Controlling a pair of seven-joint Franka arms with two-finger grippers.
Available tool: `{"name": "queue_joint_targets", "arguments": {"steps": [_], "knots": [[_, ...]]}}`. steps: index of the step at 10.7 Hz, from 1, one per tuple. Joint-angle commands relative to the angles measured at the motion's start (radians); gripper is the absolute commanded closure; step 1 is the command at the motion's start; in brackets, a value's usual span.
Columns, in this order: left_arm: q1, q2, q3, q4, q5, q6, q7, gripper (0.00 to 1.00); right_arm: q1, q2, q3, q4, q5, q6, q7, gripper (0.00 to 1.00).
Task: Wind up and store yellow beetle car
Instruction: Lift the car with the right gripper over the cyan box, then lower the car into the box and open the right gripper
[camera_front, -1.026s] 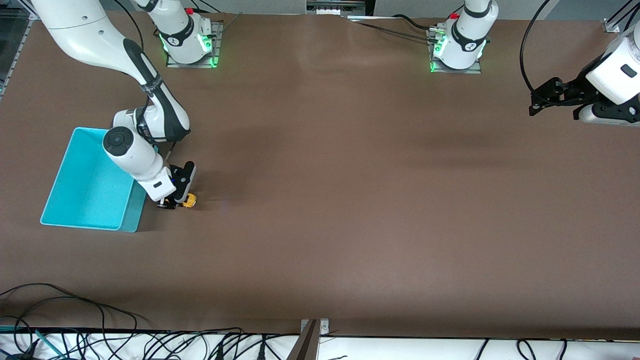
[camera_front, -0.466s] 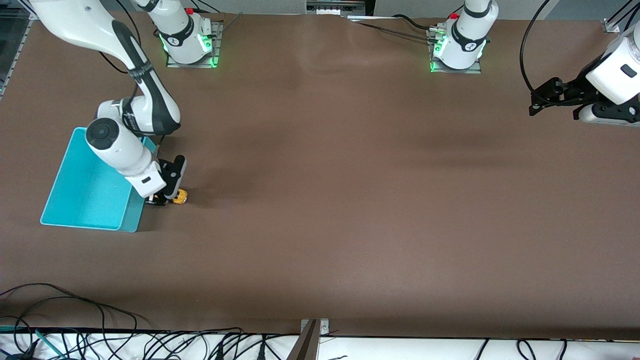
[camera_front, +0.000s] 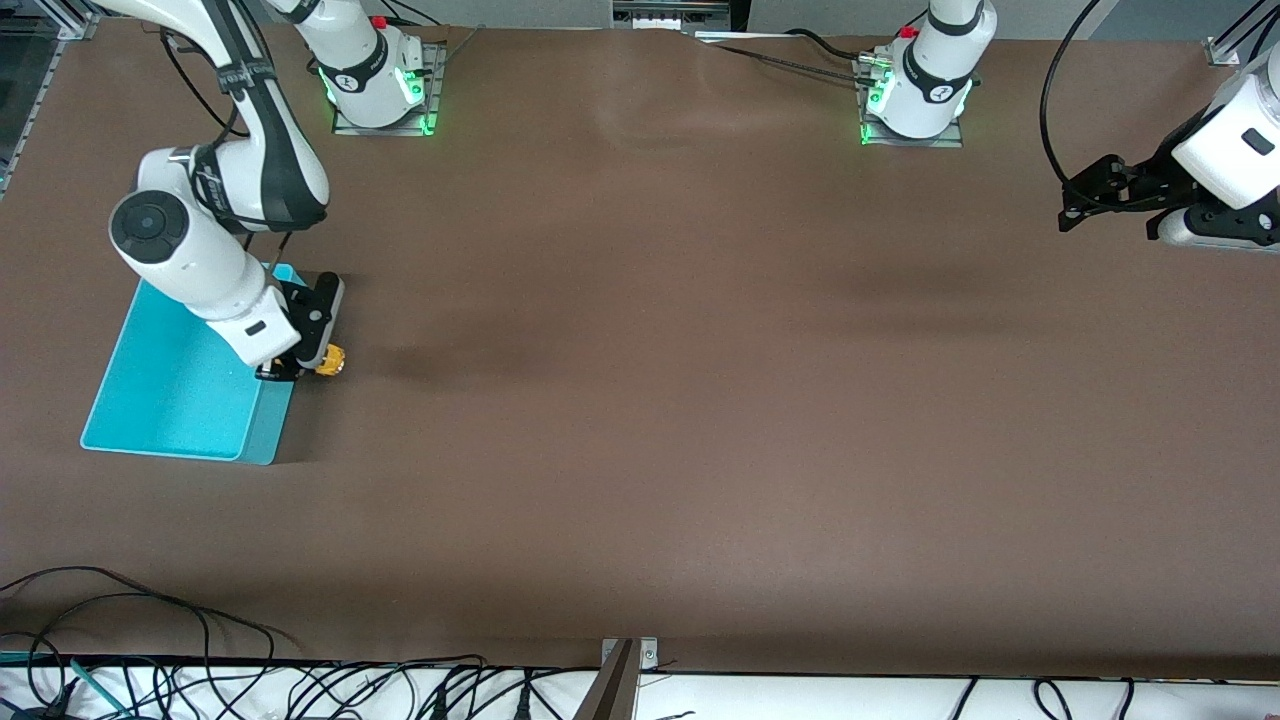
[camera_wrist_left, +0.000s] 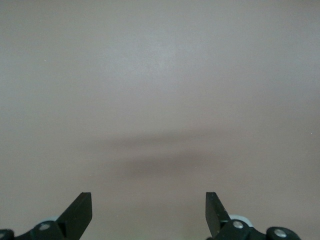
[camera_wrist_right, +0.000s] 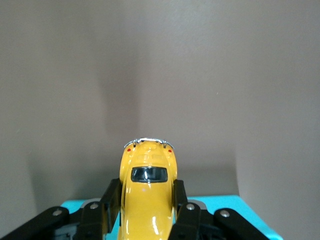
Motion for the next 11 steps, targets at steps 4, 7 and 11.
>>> {"name": "queue_joint_targets", "arguments": {"steps": [4,7,11], "knots": [[0.006,0.016,-0.002,0.035,-0.013,-0.025,-0.005,0.0,-0.2,-0.093,0.013,-0.011,0.061,-0.128,-0.445,1.0],[0.006,0.016,-0.002,0.035,-0.013,-0.025,-0.007,0.0,-0.326,-0.052,0.011,0.002,0.096,-0.125,-0.698,1.0],[0.006,0.016,-0.002,0.035,-0.013,-0.025,-0.007,0.0,-0.417,0.095,0.013,0.02,0.185,-0.03,-0.933,1.0]]}}
